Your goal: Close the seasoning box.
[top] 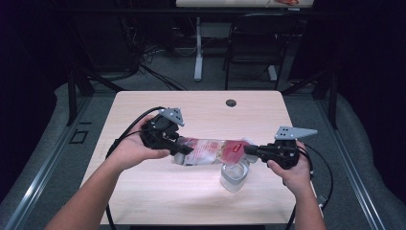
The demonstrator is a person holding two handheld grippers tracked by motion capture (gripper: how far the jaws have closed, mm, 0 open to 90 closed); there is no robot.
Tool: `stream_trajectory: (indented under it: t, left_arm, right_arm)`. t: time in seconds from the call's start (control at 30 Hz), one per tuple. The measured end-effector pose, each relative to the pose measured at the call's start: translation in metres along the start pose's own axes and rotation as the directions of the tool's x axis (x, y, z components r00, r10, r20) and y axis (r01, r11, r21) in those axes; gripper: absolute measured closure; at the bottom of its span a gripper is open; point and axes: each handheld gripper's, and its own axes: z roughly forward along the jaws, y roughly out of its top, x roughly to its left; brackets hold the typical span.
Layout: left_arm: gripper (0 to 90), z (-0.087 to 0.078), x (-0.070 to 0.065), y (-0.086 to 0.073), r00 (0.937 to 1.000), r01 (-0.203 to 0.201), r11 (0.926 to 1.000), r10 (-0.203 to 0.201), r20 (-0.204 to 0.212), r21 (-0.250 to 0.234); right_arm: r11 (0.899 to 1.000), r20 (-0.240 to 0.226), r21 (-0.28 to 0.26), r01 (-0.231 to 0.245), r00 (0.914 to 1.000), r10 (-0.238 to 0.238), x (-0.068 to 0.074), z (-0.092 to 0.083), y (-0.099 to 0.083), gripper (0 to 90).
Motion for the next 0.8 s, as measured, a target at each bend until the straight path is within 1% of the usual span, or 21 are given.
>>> stream_trajectory:
  t: [0.13, 0.37, 0.8]
  left_arm:
    - [70.0, -0.0001, 0.0006, 0.0010, 1.0000, -0.006, 1.0000, 0.006, 0.002, -0.001]
    - [70.4, -0.0002, 0.0003, 0.0044, 0.9999, -0.014, 0.9999, 0.014, 0.004, -0.002]
    - [70.6, -0.0002, 0.0003, 0.0075, 0.9998, -0.018, 0.9998, 0.018, 0.005, -0.002]
  right_arm:
    - [1.000, 0.003, 0.001, 0.003, 1.0000, -0.003, 0.0002, -0.0010, -0.0013, 90.0]
    - [1.000, 0.016, -0.001, -0.007, 0.9998, 0.007, 0.0019, -0.0027, -0.0042, 90.0]
    - [1.000, 0.011, 0.001, -0.012, 0.9999, 0.012, 0.0001, -0.0030, -0.0051, 89.9]
